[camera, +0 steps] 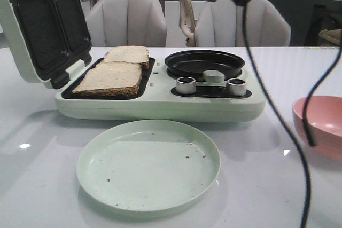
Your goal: Make breakfast with bread and shrimp
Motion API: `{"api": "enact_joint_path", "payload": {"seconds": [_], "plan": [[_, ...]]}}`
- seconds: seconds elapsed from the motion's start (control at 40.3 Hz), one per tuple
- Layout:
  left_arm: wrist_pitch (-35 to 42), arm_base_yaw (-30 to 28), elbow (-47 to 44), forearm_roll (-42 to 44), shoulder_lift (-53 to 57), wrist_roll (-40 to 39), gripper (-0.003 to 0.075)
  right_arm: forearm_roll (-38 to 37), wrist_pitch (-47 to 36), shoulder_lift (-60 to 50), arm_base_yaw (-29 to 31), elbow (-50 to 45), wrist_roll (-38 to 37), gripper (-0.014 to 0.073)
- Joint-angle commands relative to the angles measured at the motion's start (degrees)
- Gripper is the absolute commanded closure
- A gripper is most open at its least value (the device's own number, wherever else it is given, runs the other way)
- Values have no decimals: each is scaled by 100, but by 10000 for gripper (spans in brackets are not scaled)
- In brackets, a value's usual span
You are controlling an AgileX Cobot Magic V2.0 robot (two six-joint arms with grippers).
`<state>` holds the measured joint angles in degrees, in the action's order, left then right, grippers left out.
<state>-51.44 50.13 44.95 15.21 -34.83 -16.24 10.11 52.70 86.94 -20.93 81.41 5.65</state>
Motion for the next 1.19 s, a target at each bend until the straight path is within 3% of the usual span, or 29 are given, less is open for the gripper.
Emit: {"api": "enact_joint_path", "payload": {"seconds": [0.0,0.322,0.595,0.818,1.166], "plan": [[426,42,145,104,-3,-10,211,-335,-123,-892,22,-308,-228,162],[426,42,145,104,-3,-10,211,-794,-411,-3100,22,-2474,-228,162],[426,42,145,104,-3,-10,211,-911,-377,-4585,22,-3749,-228,162],[545,42,145,113,-3,-10,211,-911,-240,-5336,22,-4130,-228,162],[556,42,145,44,-3,-10,211,-905,-158,-5435,22,-4152,-228,162]]}}
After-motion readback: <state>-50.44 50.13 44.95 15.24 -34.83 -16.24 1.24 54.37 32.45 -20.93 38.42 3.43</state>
